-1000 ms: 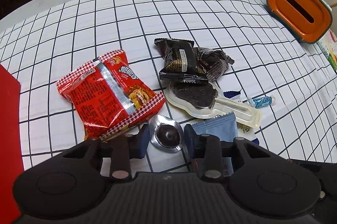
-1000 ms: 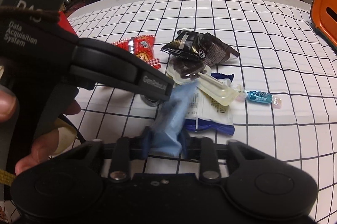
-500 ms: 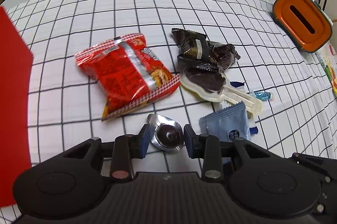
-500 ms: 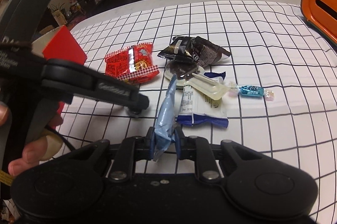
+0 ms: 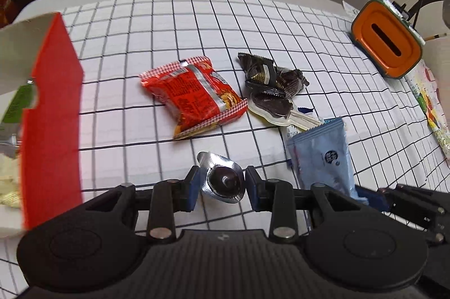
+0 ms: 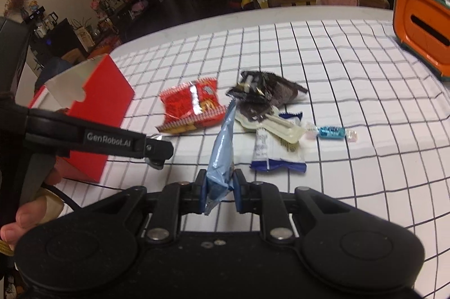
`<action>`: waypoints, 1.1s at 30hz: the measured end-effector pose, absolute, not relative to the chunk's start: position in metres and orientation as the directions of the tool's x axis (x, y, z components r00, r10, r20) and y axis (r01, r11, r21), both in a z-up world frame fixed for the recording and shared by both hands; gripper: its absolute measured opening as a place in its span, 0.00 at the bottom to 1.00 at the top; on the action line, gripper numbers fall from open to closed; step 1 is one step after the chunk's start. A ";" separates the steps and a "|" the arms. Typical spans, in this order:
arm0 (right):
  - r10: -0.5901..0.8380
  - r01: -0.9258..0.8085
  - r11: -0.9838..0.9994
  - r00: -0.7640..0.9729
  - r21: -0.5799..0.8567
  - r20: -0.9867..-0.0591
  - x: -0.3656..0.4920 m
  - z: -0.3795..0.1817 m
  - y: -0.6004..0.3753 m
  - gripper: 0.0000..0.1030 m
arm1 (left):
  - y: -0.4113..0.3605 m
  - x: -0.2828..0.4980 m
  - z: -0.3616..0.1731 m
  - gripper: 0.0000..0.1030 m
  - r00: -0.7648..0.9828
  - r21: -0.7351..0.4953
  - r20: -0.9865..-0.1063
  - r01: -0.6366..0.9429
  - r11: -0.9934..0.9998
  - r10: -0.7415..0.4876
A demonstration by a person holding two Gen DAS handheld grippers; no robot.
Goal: Organize snacks
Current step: 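Carry the silver candy and light blue pack into the red box and open both tools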
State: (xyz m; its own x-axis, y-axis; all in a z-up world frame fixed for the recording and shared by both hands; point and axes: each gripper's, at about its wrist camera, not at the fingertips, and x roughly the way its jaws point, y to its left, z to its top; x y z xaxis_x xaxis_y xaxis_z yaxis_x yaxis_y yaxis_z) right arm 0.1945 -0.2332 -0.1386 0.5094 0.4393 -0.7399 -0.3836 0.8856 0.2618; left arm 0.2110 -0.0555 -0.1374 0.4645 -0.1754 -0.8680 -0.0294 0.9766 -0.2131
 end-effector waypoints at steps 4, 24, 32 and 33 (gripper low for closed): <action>0.454 -0.401 0.878 0.520 0.263 -0.724 0.186 -0.122 -0.225 0.17 | -0.041 0.197 -0.122 0.33 0.483 -0.216 -0.858 -0.030 0.976 -0.175; 0.551 -0.522 0.811 0.532 0.263 -0.642 0.157 -0.058 -0.105 0.17 | 0.079 0.138 -0.057 0.33 0.582 -0.187 -0.806 -0.081 0.979 -0.106; 0.563 -0.555 0.794 0.514 0.250 -0.647 0.164 -0.058 -0.046 0.17 | 0.137 0.130 -0.055 0.33 0.585 -0.166 -0.809 -0.126 0.978 -0.062; 0.561 -0.556 0.794 0.512 0.247 -0.650 0.165 -0.059 -0.040 0.17 | 0.143 0.130 -0.056 0.33 0.581 -0.162 -0.812 -0.132 0.978 -0.056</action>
State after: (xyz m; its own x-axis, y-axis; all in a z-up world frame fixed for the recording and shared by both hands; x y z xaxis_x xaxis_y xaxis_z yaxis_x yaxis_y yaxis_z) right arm 0.1654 -0.0395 -0.0591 0.5124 0.5610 -0.6501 -0.5558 0.7938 0.2469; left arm 0.1297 0.1430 -0.0556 0.5809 -0.0562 -0.8120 -0.1320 0.9779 -0.1621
